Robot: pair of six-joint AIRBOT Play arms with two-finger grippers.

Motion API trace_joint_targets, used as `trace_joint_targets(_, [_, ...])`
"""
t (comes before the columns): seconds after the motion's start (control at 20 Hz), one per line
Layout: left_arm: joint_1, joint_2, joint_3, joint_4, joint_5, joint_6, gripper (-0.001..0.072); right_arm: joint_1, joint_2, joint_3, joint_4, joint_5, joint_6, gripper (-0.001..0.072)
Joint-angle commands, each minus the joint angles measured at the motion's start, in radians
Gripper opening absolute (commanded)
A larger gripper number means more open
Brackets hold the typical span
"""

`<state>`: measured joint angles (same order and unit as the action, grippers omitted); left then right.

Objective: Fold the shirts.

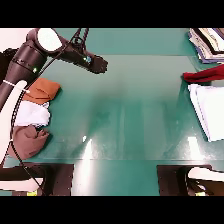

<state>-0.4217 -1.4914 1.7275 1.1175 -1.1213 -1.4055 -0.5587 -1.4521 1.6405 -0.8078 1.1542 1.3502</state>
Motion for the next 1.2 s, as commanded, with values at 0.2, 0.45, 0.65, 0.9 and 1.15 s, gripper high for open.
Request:
trace_joint_targets(0.2, [-0.002,0.000,0.001,0.001,-0.008,0.000,0.0028,-0.032,0.043,0.091,-0.111,0.213,0.029,0.0015])
trace_joint_targets(0.45, [-0.002,0.000,0.001,0.003,-0.020,0.004,0.0028,-0.109,0.193,-0.103,-0.111,0.233,0.029,0.0015])
trace_joint_targets(0.65, [-0.002,0.000,0.001,0.003,-0.021,0.019,0.0028,-0.224,0.301,-0.285,-0.171,0.306,0.029,0.0018])
trace_joint_targets(0.9, [-0.002,0.000,0.001,0.003,-0.023,0.026,0.0028,-0.345,0.399,-0.475,-0.361,0.328,0.029,0.0411])
trace_joint_targets(1.15, [-0.002,0.000,0.001,0.002,-0.023,0.026,0.0028,-0.393,0.405,-0.494,-0.406,0.319,0.030,0.0412])
